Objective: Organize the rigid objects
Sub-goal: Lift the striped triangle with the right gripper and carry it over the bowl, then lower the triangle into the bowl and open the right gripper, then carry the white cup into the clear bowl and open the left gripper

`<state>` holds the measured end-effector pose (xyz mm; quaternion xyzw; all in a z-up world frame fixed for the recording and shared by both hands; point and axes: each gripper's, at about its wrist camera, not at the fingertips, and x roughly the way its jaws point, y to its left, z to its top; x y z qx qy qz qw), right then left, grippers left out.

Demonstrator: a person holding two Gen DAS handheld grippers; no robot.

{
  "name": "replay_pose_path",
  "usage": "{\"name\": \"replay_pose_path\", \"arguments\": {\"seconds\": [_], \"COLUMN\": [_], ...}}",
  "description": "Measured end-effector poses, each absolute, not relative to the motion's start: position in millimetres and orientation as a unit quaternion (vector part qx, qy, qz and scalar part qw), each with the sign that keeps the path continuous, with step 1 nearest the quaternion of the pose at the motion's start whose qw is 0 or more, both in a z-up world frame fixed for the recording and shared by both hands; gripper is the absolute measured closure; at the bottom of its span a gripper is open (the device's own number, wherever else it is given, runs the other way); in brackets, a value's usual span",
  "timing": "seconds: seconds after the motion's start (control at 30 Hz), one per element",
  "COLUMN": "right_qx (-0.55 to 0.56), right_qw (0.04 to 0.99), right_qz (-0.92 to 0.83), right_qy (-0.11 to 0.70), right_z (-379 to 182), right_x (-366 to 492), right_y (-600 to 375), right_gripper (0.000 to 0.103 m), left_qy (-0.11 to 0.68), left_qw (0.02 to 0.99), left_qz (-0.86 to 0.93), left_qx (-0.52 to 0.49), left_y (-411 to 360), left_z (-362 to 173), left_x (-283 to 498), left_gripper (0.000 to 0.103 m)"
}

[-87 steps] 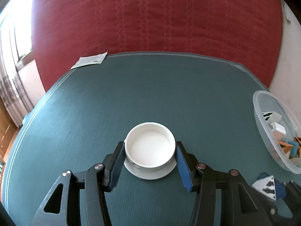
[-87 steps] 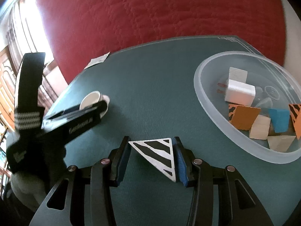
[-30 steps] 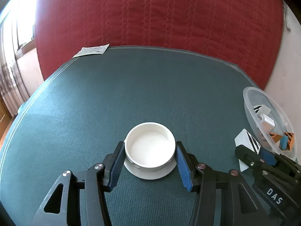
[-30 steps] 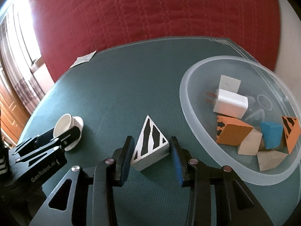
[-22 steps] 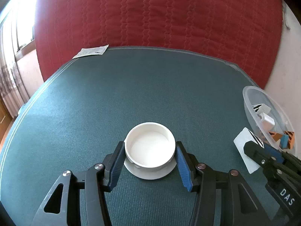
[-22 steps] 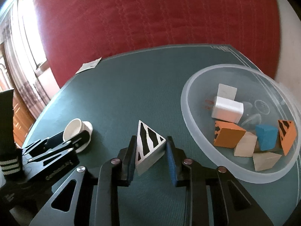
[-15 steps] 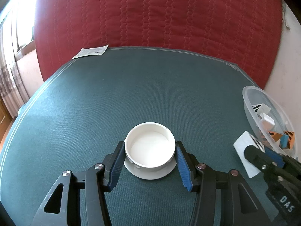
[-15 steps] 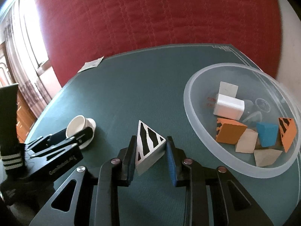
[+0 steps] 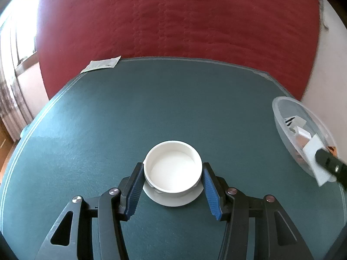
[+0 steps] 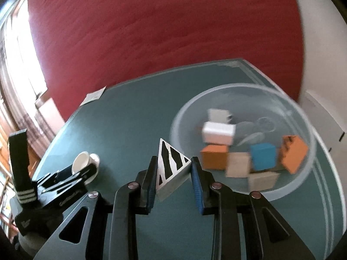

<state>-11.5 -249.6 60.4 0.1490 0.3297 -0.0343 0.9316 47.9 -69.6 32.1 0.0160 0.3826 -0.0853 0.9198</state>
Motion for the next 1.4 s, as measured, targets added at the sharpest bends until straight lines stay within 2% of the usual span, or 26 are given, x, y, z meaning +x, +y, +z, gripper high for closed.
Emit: {"name": "replay_pose_path", "arguments": {"seconds": [0.4,0.63,0.77,0.9,1.17,1.4], "right_qx": [0.183,0.199,0.208,0.204,0.190,0.166], "right_qw": [0.931,0.923,0.921,0.925,0.924,0.938], "right_qz": [-0.112,-0.121,-0.108,-0.105,-0.122,-0.143], "right_qy": [0.297,0.306,0.313,0.304,0.308,0.269], "right_z": [73,61,54,57,48,55], "right_x": [-20,-3,1,-10,-37,-60], "right_y": [-318,-343,-348,-352,-358,-354], "right_gripper": [0.073,0.072,0.071,0.064,0.063,0.063], "left_qy": [0.368,0.358,0.358,0.358,0.365,0.369], "left_qw": [0.924,0.926,0.926,0.925,0.920,0.913], "left_qz": [-0.099,-0.112,-0.115,-0.116,-0.130,-0.156], "left_qx": [0.023,0.038,0.044,0.049,0.057,0.074], "left_y": [-79,-94,-102,-109,-126,-155], "left_z": [55,62,62,63,62,63], "left_x": [35,24,24,27,28,27], "left_gripper": [0.048,0.048,0.048,0.048,0.048,0.048]}}
